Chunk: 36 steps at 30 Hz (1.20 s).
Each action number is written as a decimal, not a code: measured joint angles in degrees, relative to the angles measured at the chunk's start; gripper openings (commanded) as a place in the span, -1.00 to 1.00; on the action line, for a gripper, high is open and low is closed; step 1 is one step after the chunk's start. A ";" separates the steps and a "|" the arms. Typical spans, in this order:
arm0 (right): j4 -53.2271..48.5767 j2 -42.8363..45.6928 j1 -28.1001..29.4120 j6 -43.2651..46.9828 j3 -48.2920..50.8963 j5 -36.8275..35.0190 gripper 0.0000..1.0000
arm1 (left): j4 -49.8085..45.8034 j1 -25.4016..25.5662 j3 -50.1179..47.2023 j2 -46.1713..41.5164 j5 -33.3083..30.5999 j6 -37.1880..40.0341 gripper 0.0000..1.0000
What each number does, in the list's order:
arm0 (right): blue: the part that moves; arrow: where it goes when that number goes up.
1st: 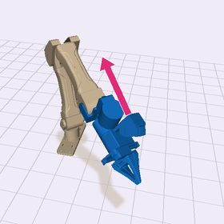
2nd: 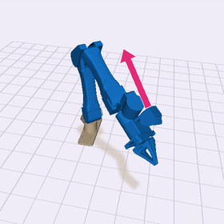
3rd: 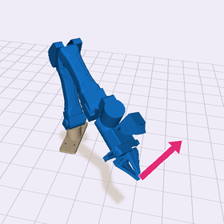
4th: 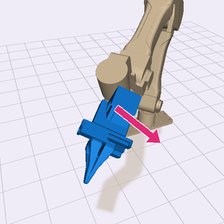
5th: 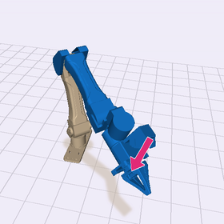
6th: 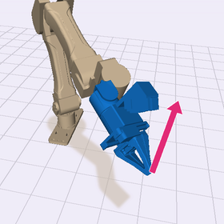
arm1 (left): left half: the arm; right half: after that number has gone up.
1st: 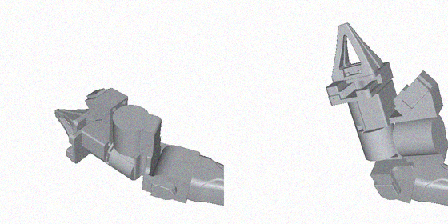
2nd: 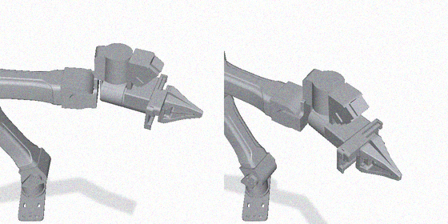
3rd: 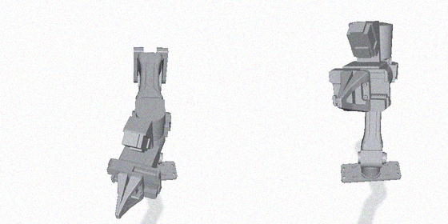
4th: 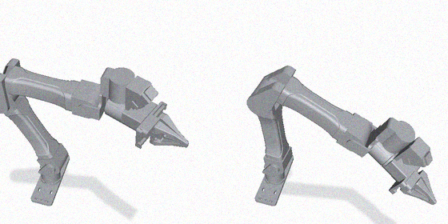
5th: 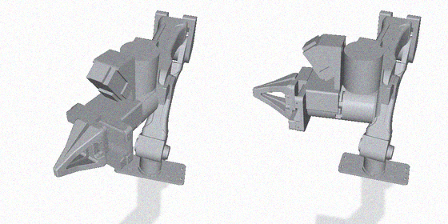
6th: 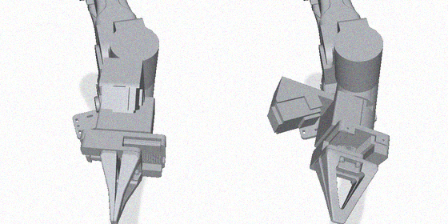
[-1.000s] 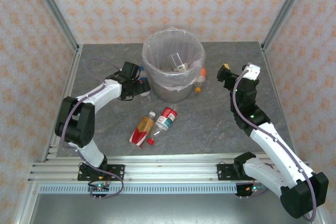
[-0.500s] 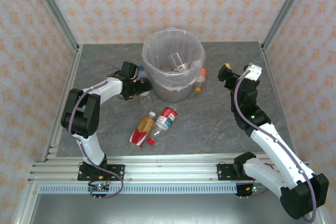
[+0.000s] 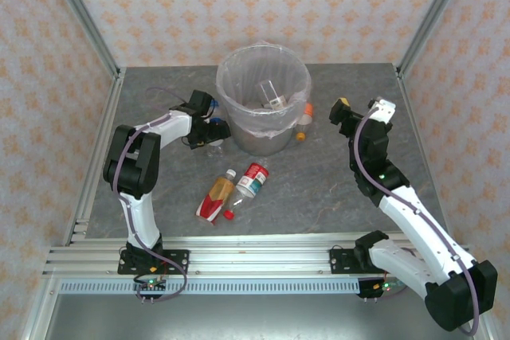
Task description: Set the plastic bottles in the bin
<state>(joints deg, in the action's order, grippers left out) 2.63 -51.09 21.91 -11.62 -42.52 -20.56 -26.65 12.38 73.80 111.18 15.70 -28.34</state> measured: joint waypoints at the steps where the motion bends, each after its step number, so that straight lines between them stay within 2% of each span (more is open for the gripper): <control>1: 0.00 0.00 0.00 0.00 0.00 0.00 0.98 | -0.33 0.00 0.00 0.00 -0.66 0.20 0.82; 7: -0.02 -0.09 0.00 0.00 0.00 0.00 0.98 | -2.51 0.00 0.00 0.00 -4.22 1.51 0.80; 15: 0.00 -0.98 -0.11 -0.52 0.00 0.85 0.98 | -5.62 0.00 3.04 2.03 -4.22 3.17 0.71; 23: 0.00 -0.98 -0.11 -0.68 0.00 1.05 0.98 | -7.43 -0.02 4.07 2.69 -4.68 4.20 0.42; 36: 0.00 -0.98 -0.11 -0.68 0.00 1.07 0.98 | -6.08 0.02 3.91 2.89 -4.52 4.42 0.05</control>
<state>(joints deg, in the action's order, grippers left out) 2.63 -52.07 21.80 -12.29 -42.52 -19.49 -32.73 12.40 77.71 114.06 11.18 -23.92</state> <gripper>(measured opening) 0.992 0.544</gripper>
